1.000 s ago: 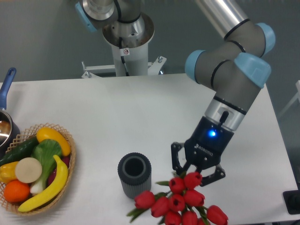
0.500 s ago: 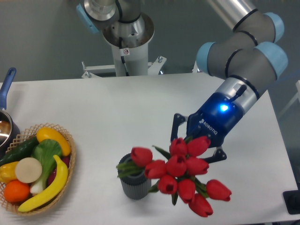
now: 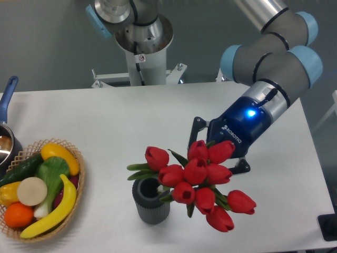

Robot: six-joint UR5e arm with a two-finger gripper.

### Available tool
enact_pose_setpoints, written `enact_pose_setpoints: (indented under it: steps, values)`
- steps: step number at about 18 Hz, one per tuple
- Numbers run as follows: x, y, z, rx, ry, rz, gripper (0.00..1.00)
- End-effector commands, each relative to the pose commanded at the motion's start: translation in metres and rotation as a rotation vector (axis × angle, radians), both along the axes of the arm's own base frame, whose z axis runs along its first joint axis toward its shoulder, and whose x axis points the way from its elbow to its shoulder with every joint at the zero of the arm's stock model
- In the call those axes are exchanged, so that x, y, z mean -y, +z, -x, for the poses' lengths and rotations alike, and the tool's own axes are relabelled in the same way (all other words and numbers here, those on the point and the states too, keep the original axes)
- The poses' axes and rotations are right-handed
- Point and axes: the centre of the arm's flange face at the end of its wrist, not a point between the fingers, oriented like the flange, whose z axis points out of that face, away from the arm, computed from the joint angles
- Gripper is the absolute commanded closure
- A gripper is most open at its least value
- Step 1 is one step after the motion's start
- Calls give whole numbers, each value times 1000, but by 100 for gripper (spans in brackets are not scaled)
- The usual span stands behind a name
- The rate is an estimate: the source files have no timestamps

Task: Insert the flowers into the vase
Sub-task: 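Lower the tulip stems down into the vase opening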

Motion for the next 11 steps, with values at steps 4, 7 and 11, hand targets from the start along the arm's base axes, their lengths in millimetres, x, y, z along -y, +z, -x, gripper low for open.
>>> enact_pose_setpoints:
  steps: [4,7,11]
  values:
    - [1,-3,-9,-33,-10,-12,100]
    - [1,-6,-8,-33,-11,-11,100]
    - [-5,-25,-15,-73,-34,-27,100]
